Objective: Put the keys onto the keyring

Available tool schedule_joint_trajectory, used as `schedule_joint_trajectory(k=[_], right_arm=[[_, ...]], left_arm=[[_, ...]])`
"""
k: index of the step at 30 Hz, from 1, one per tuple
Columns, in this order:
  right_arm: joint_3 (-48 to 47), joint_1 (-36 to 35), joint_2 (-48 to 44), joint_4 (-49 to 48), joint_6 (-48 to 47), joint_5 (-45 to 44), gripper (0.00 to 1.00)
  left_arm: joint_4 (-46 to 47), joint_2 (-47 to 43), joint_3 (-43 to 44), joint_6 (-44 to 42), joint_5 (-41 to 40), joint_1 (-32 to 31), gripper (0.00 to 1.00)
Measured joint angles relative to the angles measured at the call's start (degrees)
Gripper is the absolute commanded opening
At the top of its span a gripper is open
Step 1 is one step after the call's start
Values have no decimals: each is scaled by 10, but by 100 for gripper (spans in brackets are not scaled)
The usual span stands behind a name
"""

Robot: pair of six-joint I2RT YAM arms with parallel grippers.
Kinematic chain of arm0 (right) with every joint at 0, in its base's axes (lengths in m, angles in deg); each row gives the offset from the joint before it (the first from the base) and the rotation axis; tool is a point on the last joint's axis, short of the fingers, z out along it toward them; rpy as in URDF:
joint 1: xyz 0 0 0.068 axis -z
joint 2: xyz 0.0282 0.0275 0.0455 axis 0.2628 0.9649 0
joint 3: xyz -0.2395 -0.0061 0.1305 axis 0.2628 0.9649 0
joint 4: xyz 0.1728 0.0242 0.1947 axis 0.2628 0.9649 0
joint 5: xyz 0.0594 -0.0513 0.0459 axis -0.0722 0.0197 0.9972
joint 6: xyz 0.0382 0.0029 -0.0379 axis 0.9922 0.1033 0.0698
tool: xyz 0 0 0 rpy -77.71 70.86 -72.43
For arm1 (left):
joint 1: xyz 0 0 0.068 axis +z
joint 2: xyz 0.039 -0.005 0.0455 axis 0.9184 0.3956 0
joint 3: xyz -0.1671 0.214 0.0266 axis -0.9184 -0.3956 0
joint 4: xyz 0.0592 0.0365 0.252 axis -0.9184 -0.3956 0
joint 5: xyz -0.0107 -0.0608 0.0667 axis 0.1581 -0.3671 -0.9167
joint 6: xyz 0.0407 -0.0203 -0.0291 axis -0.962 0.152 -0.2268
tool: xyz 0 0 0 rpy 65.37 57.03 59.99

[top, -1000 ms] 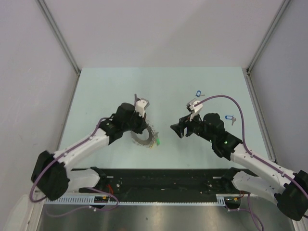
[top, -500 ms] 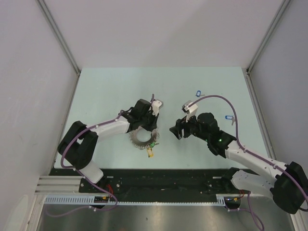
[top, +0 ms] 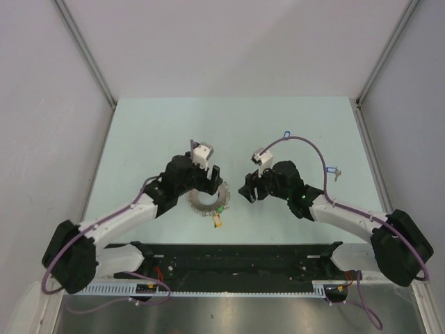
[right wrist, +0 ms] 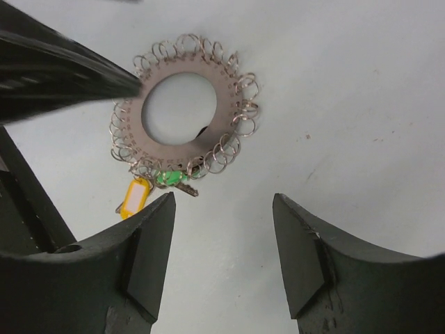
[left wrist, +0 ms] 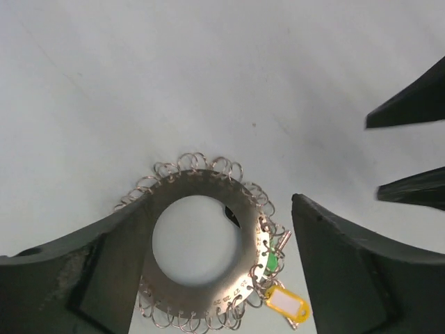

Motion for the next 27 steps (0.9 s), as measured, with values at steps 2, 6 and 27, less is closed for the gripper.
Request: schedule_joint_trajectory(k=[2, 6, 27], right_arm=[[-7, 0, 23, 1, -1, 4, 58], [-33, 0, 78, 4, -1, 14, 49], [-97, -48, 228, 26, 93, 51, 31]], left_arm=[[16, -56, -24, 9, -21, 0, 93], [42, -132, -72, 28, -65, 0, 94], [83, -161, -139, 38, -97, 0, 95]])
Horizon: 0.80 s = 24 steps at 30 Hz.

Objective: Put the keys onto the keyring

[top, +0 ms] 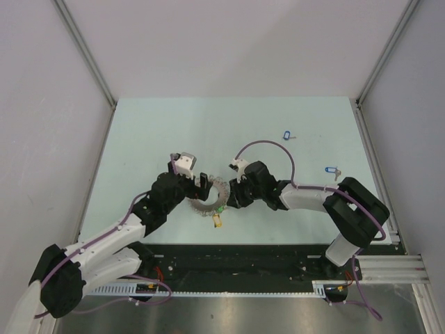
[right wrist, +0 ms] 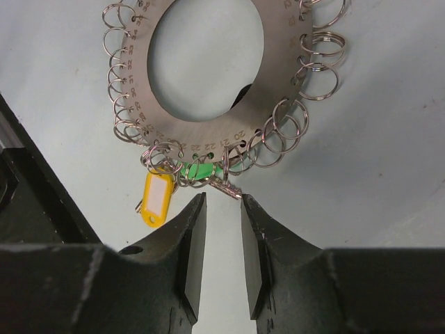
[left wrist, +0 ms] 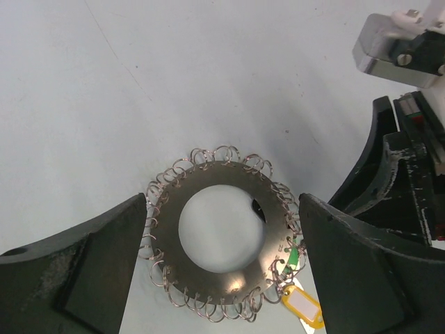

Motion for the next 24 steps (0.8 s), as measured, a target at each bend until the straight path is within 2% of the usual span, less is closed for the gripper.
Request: schedule_joint_trajectory(k=[16, 24], right_arm=[[-24, -3, 50, -50, 24, 52, 31], [-49, -60, 85, -83, 51, 101, 33]], left_arm=[[10, 9, -1, 2, 10, 0, 95], [15, -85, -38, 20, -24, 0, 95]])
